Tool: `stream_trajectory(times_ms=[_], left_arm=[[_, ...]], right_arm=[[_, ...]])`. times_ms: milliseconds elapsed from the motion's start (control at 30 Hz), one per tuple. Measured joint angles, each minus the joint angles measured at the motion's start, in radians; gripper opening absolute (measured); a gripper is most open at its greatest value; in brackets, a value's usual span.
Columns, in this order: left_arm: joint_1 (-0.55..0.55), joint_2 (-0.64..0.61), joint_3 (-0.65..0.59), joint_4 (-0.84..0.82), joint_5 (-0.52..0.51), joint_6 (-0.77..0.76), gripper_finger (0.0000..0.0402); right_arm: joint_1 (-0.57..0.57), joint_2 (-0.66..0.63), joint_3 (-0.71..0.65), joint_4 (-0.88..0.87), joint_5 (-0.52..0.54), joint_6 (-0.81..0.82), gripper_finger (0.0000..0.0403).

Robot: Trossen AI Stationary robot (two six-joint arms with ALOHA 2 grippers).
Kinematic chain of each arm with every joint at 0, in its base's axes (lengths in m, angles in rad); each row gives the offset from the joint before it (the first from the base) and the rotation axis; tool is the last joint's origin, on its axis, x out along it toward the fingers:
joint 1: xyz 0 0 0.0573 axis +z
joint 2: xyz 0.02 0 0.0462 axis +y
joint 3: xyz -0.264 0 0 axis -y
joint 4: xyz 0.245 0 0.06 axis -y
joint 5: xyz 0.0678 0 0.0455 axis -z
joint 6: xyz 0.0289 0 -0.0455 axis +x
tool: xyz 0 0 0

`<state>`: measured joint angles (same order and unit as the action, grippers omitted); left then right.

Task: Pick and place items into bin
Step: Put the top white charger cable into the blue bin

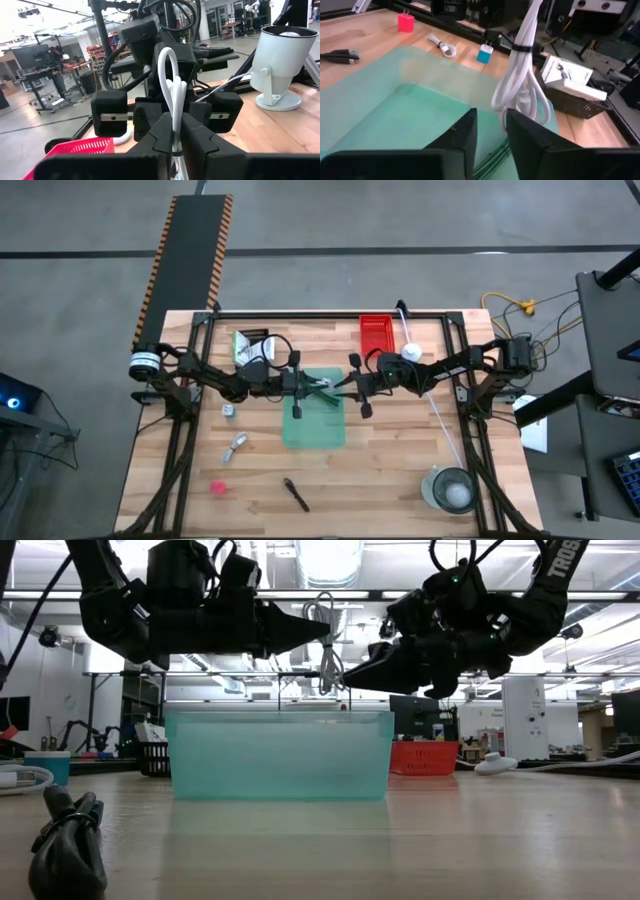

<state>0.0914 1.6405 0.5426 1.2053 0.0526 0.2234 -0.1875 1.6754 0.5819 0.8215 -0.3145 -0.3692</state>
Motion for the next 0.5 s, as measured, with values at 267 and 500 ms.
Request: stream_trajectory(times_ms=[267, 500], left_arm=[[0.0, -0.039, -0.002, -0.072, -0.001, 0.003, 0.0005], [0.0, -0.144, -0.007, -0.295, -0.002, 0.003, 0.0005]], right_arm=[[0.0, 0.0, 0.0, -0.008, 0.0, 0.01, 0.0149], [0.0, 0.0, 0.0, -0.012, 0.003, 0.037, 0.0164]])
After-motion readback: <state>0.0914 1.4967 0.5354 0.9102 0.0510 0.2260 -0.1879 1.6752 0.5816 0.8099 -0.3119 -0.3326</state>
